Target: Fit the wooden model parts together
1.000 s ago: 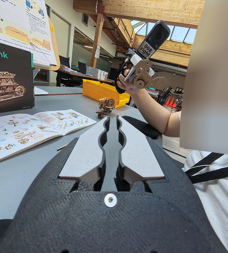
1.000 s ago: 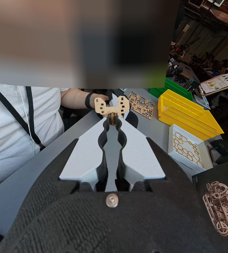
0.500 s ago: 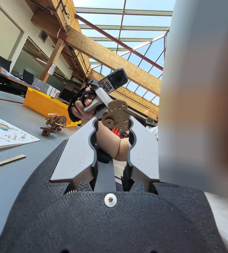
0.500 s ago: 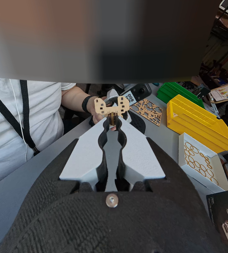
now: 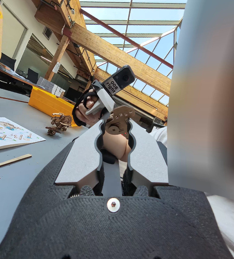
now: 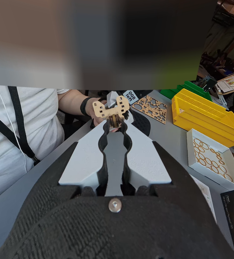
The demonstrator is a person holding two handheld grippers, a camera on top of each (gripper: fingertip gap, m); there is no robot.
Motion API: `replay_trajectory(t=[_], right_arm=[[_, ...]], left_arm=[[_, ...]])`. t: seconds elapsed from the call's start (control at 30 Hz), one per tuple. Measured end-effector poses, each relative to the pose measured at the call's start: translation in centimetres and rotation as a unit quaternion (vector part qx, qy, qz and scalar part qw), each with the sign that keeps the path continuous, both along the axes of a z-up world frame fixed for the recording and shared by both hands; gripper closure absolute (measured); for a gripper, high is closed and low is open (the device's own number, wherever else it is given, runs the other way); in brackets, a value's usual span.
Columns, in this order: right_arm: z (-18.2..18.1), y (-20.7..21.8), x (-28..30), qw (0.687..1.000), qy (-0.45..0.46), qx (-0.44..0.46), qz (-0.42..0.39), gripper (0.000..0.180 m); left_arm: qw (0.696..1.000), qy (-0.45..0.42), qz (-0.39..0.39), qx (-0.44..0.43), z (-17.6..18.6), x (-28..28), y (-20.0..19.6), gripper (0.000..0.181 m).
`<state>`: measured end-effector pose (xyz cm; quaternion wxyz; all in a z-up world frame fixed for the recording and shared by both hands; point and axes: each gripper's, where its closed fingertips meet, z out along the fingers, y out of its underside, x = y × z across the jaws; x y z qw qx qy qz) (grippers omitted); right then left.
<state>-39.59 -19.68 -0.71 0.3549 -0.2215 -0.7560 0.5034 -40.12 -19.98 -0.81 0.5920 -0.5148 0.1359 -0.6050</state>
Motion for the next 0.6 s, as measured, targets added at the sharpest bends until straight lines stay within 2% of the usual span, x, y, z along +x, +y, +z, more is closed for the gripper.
replay_trajectory(t=[0.03,0.13,0.3,0.6], right_arm=[[0.2,0.3,-0.1,1.0,-0.002,-0.008,-0.01,0.161],[0.6,0.7,0.0,1.0,0.003,0.006,-0.022,0.16],[-1.6,-0.1,0.7,0.996,-0.04,0.084,-0.007,0.163],[-2.8,-0.9,1.9,0.991,-0.096,0.096,0.022,0.166]], left_arm=[[1.0,0.005,0.012,0.001,-0.1,-0.2,0.2,0.152],[1.0,0.017,0.008,-0.01,-0.4,-0.1,0.2,0.153],[0.998,0.029,-0.039,-0.035,-1.3,0.8,-0.1,0.152],[0.994,0.055,-0.08,-0.05,-2.2,2.1,-0.6,0.152]])
